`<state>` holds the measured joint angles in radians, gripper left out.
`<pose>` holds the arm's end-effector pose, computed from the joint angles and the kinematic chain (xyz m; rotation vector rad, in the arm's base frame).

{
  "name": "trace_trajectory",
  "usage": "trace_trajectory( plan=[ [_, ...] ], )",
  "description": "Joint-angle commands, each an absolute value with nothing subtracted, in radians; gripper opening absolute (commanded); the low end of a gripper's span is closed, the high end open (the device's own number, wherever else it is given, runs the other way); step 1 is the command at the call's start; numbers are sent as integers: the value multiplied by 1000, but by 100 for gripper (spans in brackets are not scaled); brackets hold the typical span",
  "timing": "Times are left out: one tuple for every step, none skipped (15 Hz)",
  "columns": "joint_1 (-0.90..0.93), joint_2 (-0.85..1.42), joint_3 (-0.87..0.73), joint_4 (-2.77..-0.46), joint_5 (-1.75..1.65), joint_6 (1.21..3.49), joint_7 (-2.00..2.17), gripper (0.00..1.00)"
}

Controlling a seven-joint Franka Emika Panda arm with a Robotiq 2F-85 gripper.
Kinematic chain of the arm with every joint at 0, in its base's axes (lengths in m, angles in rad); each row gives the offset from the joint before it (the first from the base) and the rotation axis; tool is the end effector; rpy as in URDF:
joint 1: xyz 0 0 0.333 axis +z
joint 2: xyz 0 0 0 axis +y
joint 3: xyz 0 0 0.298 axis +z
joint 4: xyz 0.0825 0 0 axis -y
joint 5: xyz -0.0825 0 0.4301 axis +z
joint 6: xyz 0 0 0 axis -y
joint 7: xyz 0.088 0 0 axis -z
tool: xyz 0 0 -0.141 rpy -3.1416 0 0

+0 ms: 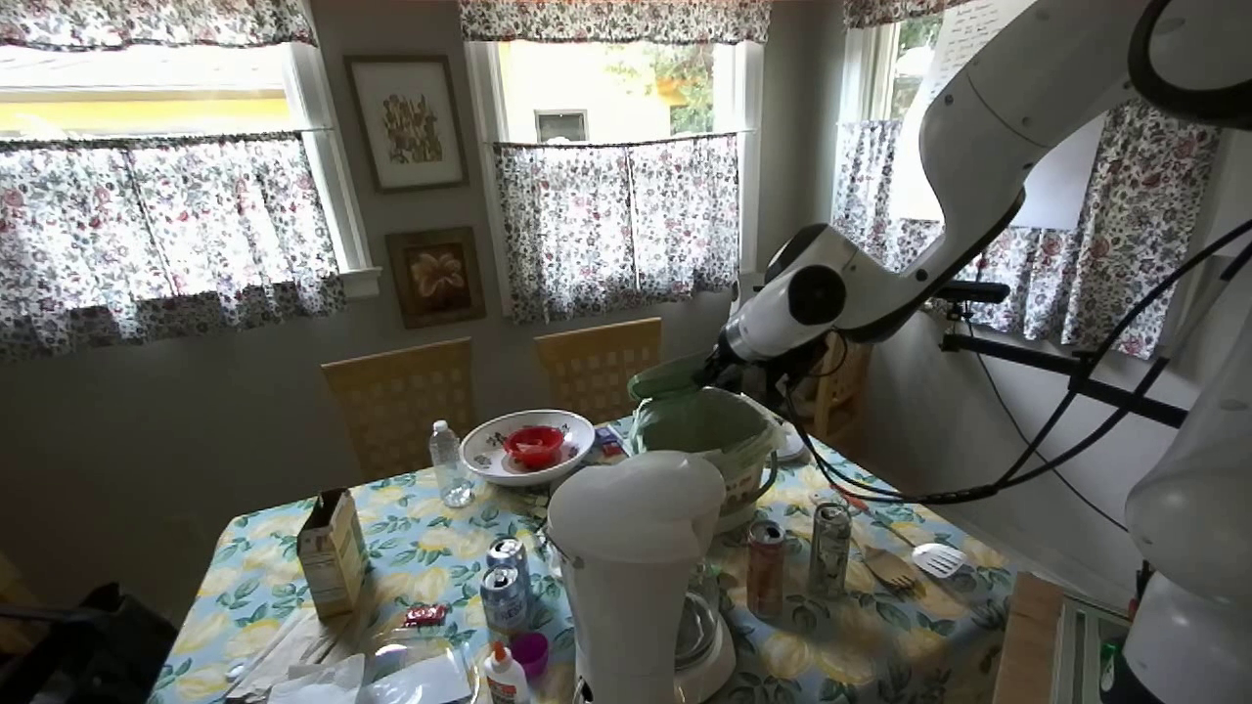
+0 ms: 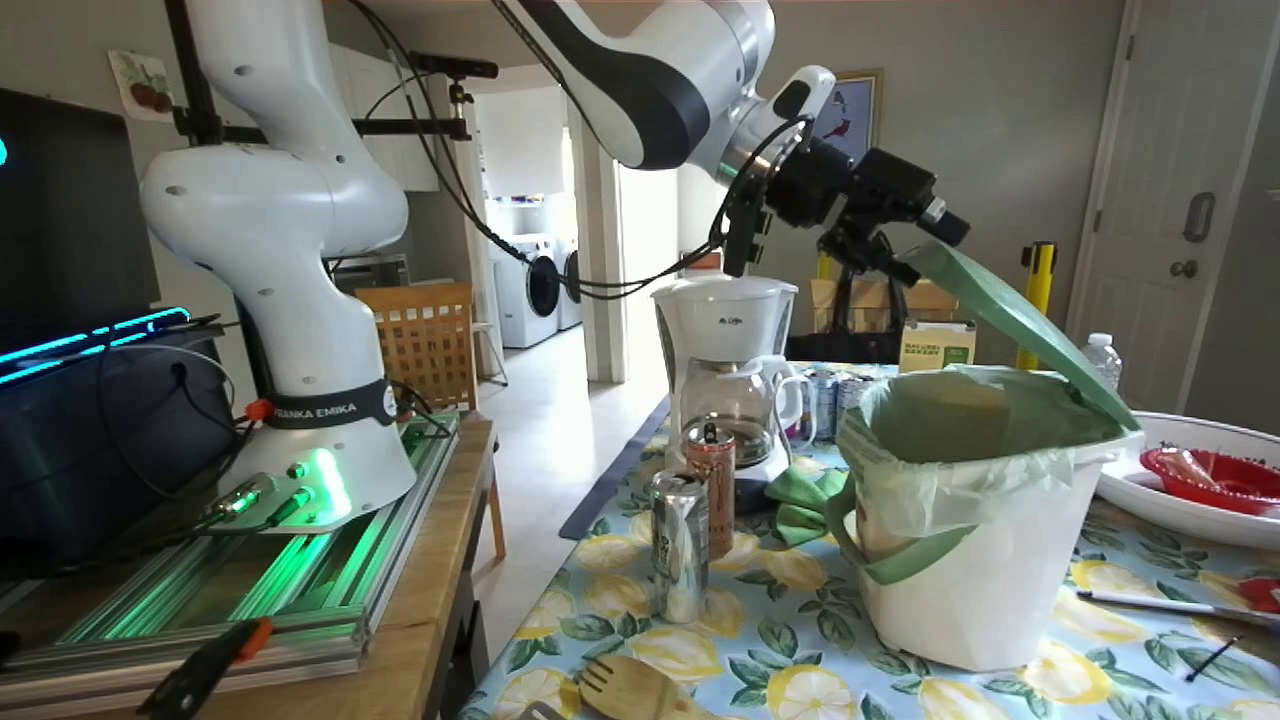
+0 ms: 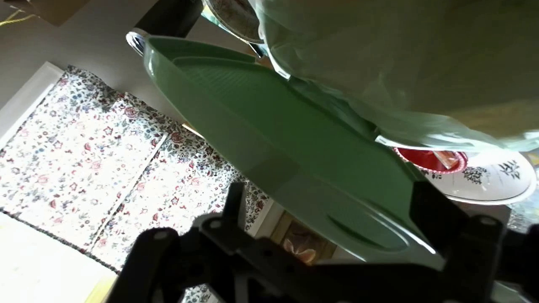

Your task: Open the bin and put the cans inside then close the bin.

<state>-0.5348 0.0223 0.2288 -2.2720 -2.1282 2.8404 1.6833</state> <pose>0.5561 -0.1379 0.2835 2.3320 0.0182 1.0818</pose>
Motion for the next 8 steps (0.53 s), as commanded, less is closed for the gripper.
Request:
trace_trajectory(
  plan=[
    [-542, 30, 219, -2227, -2075, 2862, 1617, 100],
    [-543, 33, 217, -2217, -2067, 2864, 1606, 100],
    [-543, 36, 214, -2205, -2057, 2863, 1593, 100],
    [-544, 38, 211, -2195, -2040, 2866, 1574, 100],
    [-544, 41, 208, -2183, -2026, 2865, 1557, 100],
    [-545, 44, 205, -2171, -2011, 2865, 1540, 100],
    [-545, 47, 202, -2160, -1994, 2864, 1523, 100],
    [-544, 55, 199, -2145, -1978, 2859, 1502, 100]
  ],
)
